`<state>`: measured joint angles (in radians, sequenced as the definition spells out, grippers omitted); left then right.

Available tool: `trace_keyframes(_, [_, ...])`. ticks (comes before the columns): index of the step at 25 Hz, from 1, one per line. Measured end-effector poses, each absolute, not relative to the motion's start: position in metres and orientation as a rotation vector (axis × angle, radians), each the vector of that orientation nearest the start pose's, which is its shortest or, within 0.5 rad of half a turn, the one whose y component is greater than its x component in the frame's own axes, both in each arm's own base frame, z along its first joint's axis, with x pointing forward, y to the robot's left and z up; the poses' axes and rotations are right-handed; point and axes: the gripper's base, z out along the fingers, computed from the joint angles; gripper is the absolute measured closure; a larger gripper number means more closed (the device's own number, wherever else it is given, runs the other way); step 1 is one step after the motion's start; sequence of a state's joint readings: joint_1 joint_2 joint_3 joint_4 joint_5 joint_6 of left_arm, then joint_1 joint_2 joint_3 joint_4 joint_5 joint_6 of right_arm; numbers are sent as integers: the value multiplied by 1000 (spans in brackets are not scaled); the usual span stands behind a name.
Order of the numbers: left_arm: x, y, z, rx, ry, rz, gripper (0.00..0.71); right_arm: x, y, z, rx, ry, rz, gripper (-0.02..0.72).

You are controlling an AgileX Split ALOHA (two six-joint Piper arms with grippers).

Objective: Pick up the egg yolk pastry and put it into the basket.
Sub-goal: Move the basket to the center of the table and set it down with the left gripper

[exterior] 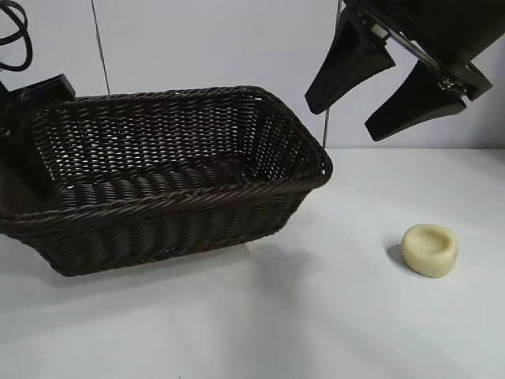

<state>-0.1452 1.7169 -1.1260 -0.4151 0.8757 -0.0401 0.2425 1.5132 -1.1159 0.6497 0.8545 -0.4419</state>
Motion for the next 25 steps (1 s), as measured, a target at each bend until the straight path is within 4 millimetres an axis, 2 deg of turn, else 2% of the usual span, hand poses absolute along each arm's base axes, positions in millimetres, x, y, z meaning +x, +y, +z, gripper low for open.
trace_keyframes(4, [338, -82, 209, -1, 2957, -584, 610, 289, 114, 281, -454, 2567, 714, 134])
trace_keyframes(9, [344, -86, 205, 102, 2966, -622, 610, 289, 114, 281, -454, 2567, 714, 135])
trace_keyframes(17, [348, -87, 198, 109, 2964, -618, 610, 289, 114, 281, -455, 2568, 714, 135])
trace_keyframes(25, [350, -99, 176, 171, 3003, -623, 610, 289, 114, 281, -457, 2569, 712, 135])
